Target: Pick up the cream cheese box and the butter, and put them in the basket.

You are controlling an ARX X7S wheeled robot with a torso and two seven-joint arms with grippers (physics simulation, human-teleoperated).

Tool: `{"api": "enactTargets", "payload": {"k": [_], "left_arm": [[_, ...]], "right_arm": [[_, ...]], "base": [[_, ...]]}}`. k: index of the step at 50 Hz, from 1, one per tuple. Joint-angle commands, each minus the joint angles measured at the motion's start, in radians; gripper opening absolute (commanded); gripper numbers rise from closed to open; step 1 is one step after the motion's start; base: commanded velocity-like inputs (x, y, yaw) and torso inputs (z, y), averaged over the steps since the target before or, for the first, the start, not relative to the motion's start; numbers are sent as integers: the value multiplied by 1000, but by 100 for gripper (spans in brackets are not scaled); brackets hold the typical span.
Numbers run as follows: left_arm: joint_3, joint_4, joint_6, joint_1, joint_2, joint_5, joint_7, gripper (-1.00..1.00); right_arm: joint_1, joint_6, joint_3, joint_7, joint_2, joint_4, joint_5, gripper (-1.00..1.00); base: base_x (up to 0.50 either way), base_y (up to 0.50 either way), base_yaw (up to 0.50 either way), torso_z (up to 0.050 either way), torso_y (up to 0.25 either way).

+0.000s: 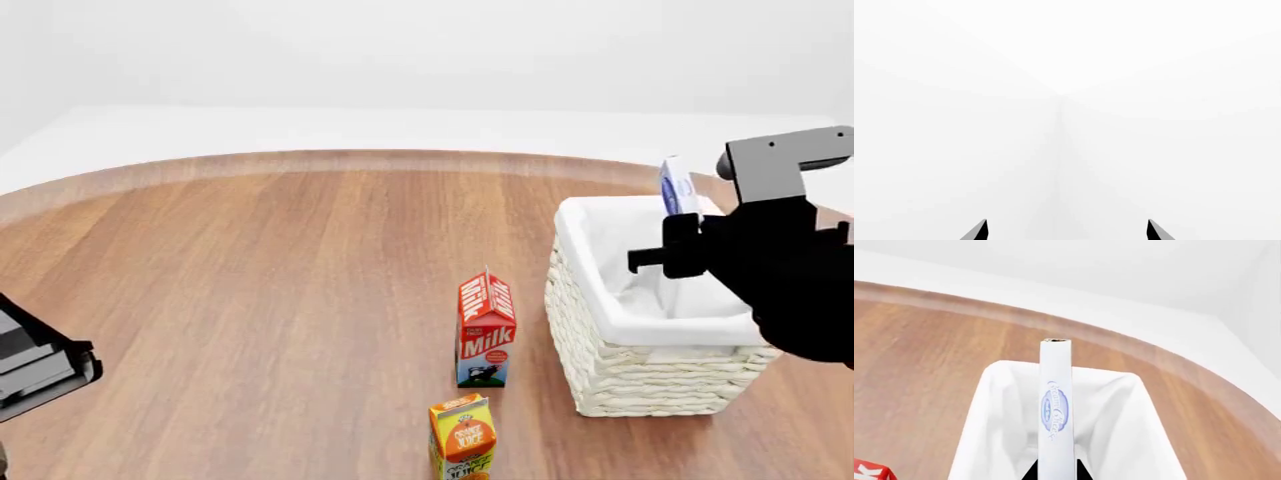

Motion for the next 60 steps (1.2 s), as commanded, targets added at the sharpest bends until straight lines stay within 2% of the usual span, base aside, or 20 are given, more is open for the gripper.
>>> {"api": "enactTargets", "payload": {"k": [1, 16, 60], "left_arm": [[-22, -6, -3, -1, 18, 9, 22, 100], [-21, -6, -7, -3, 15, 6, 21, 100], [-7, -11, -7, -3, 8, 12, 15, 100]], "right_arm": [[23, 12, 23, -38, -51, 68, -70, -100], [5, 20, -14, -64, -89, 131, -115, -100], [-40, 5, -46, -74, -101, 216, -173, -100]], "base": [[0, 0, 0, 0, 0], [0, 0, 0, 0, 1], [0, 0, 0, 0, 1]]}}
